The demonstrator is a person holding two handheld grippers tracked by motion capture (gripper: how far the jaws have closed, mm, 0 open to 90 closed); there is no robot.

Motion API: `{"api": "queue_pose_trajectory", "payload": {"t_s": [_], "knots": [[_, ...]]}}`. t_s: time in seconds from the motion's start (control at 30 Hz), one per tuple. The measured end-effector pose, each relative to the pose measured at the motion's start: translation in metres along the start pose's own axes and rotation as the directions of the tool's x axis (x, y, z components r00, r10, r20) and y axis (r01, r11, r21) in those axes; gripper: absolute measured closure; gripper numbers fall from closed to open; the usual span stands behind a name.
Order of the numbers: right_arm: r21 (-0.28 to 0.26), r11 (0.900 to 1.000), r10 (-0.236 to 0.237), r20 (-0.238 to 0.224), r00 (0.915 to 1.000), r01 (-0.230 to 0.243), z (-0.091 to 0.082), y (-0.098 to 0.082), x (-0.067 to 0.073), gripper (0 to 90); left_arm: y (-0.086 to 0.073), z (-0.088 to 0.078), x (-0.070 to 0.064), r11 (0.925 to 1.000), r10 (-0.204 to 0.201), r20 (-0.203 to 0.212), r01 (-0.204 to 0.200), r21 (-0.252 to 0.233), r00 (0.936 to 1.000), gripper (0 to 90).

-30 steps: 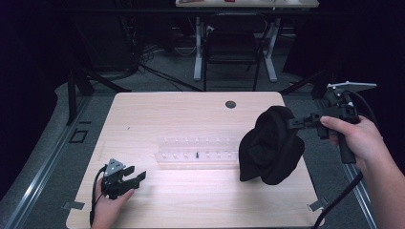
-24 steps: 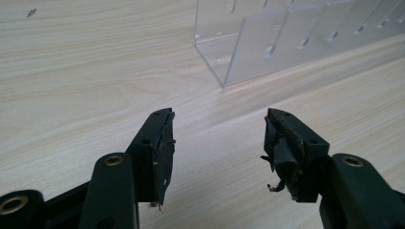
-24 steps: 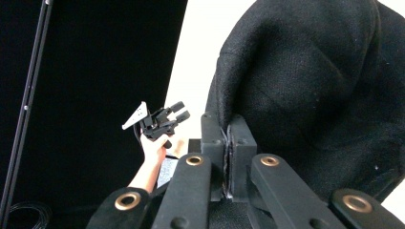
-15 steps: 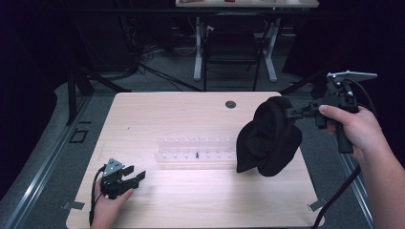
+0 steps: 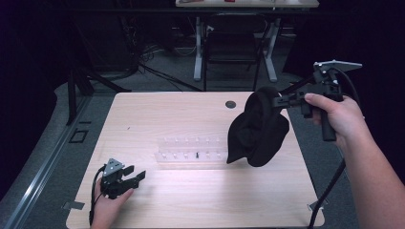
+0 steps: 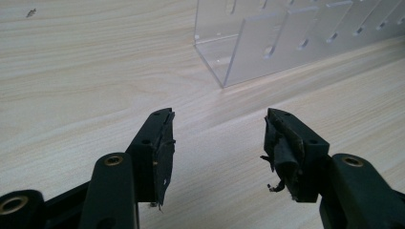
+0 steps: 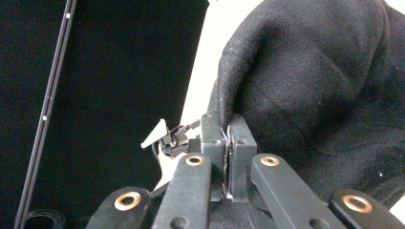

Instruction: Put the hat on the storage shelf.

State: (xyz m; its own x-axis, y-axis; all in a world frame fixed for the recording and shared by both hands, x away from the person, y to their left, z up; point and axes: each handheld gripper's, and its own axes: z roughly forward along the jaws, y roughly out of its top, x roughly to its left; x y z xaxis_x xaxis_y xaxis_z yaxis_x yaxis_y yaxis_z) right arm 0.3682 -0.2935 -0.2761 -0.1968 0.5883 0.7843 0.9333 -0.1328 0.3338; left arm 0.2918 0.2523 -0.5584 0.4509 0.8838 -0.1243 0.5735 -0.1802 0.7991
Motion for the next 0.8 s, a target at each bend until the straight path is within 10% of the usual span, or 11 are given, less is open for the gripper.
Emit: {"api": "queue_pose_trajectory", "payload": {"t_s": [0.8], "knots": [[0.032, 0.999, -0.019, -0.059, 0.9981, 0.021, 0.064, 0.018, 0.023, 88.4, 0.001, -0.001, 0.001, 1.0000, 0.002, 0.008, -0.002, -0.001, 1.0000, 43.9]]}}
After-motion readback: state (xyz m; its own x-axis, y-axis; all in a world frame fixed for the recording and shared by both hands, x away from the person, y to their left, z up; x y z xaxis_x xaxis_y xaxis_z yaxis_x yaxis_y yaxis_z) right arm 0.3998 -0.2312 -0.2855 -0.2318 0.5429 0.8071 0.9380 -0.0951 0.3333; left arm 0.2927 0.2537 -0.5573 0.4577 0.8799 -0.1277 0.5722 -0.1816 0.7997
